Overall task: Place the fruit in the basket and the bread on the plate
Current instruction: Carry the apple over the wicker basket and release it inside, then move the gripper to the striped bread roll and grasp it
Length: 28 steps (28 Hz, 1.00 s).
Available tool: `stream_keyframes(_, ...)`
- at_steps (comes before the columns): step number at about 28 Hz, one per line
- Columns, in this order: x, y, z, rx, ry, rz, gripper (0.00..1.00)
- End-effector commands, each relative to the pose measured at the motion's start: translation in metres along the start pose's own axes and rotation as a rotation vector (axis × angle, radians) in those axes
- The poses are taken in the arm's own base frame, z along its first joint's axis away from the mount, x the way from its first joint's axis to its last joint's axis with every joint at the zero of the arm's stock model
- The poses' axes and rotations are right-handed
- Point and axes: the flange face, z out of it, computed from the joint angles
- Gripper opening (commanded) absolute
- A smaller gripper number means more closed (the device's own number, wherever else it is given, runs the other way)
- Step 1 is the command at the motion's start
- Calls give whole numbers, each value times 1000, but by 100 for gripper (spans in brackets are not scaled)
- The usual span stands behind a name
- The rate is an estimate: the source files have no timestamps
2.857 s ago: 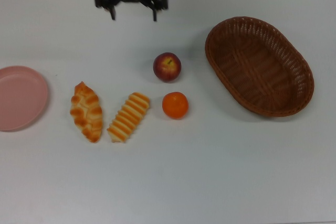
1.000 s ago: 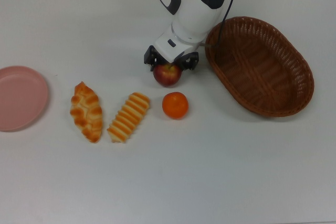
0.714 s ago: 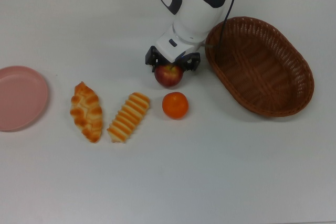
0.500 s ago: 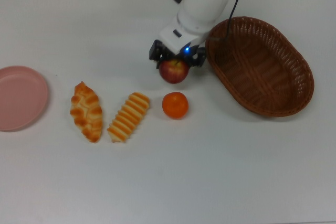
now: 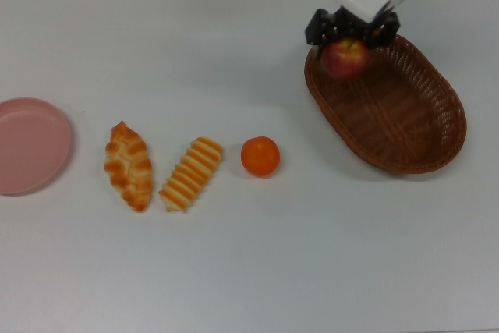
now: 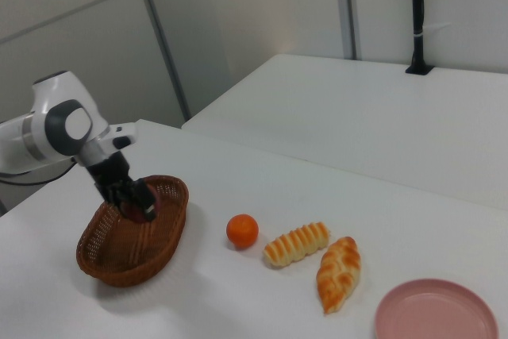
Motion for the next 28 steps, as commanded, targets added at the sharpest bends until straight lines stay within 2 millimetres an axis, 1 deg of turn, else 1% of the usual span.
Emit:
stream_keyframes(1,-5,-29,26,-13,-65,-13,14)
stream_keyframes(2,-6,-32,30,-16,-72,-14,42)
stream_keyframes(3,-6,-34,35,-20,-79,-11,89)
stream_keyframes(4,-6,-35,39,-32,-84,7,100)
stream_keyframes(7,-6,-34,38,-41,-86,34,100)
stream_keyframes(14,-9,-29,24,-43,-79,36,100)
stream_keyframes(18,-5,-19,23,-41,-78,61,100)
stream_keyframes(21,15,26,11,-28,-58,142,100)
stream_keyframes(22,21,40,12,-27,-59,166,100)
stream_keyframes(23,30,64,12,-24,-53,197,100)
stream_keyframes(26,44,104,14,-18,-43,242,100)
stream_keyframes(27,52,130,15,-7,-21,284,100)
stream_keyframes(28,56,142,16,1,-7,307,100)
